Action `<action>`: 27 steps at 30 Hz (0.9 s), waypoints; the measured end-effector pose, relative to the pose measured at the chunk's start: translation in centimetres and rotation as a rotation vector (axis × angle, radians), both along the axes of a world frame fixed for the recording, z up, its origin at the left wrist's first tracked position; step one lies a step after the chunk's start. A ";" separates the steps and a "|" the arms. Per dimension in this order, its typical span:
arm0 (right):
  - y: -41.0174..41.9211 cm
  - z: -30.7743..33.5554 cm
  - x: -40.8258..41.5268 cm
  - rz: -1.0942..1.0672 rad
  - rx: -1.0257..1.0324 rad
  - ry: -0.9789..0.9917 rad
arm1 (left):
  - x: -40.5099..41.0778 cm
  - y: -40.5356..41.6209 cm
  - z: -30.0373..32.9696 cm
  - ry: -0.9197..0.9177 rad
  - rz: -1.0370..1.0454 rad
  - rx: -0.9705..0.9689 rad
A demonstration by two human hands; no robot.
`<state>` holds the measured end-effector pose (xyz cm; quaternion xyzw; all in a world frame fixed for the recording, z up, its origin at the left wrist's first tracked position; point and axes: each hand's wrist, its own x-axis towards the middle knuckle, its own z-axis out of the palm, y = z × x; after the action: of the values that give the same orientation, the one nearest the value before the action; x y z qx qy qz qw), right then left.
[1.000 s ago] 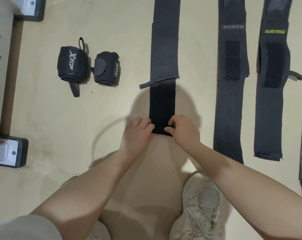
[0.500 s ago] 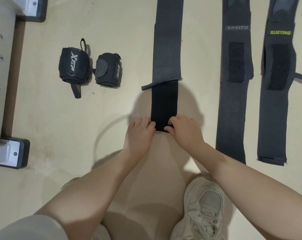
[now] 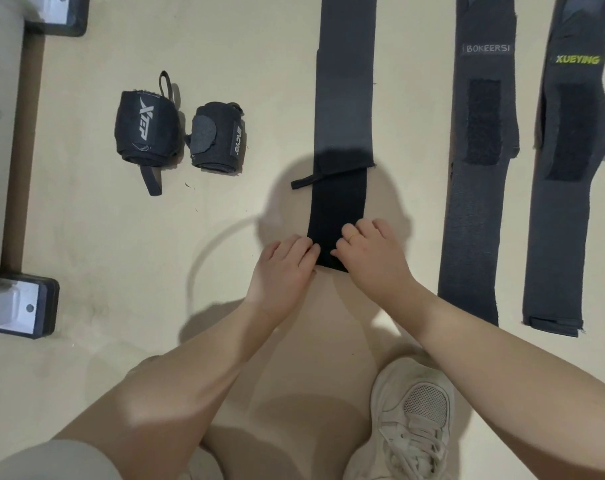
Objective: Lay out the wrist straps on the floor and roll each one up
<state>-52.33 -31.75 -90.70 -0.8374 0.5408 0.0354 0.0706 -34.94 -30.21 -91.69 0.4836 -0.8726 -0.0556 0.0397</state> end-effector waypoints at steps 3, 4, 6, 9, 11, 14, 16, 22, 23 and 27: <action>1.7 -0.6 -0.1 0.037 -0.010 -0.029 | -0.2 0.1 -0.4 -0.002 -0.004 -0.054; 2.1 -0.6 -0.1 0.007 0.028 -0.026 | -0.3 -0.1 -0.5 -0.008 -0.008 -0.066; 2.6 -0.5 -0.2 -0.026 0.093 -0.027 | -0.2 -0.3 -0.8 -0.014 -0.024 -0.091; 2.8 -0.4 -0.4 -0.069 0.072 -0.133 | 0.2 -0.9 -1.1 -0.001 -0.081 -0.115; 3.0 -0.5 -0.3 -0.115 0.068 -0.212 | 0.2 -1.3 -1.0 0.000 -0.123 -0.106; 3.0 -0.2 -0.4 -0.212 0.095 -0.275 | -0.3 -0.8 -0.3 -0.049 -0.148 -0.061; 3.3 -0.1 -0.6 -0.252 0.135 -0.290 | -1.0 -0.1 0.5 -0.096 -0.083 0.041; 3.3 1.2 -0.8 -0.430 0.271 -0.252 | -2.4 0.7 1.6 -0.075 0.054 0.230; 3.2 1.3 -0.7 -0.477 0.300 -0.254 | -2.6 0.6 1.8 -0.077 0.066 0.230; 2.9 1.4 -0.3 -0.563 0.312 -0.192 | -3.3 -0.1 2.1 -0.091 0.080 0.266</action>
<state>-52.68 -28.84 -89.34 -0.6338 0.7298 0.0178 0.2557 -38.26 -30.33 -89.61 0.5209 -0.8385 -0.1471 -0.0623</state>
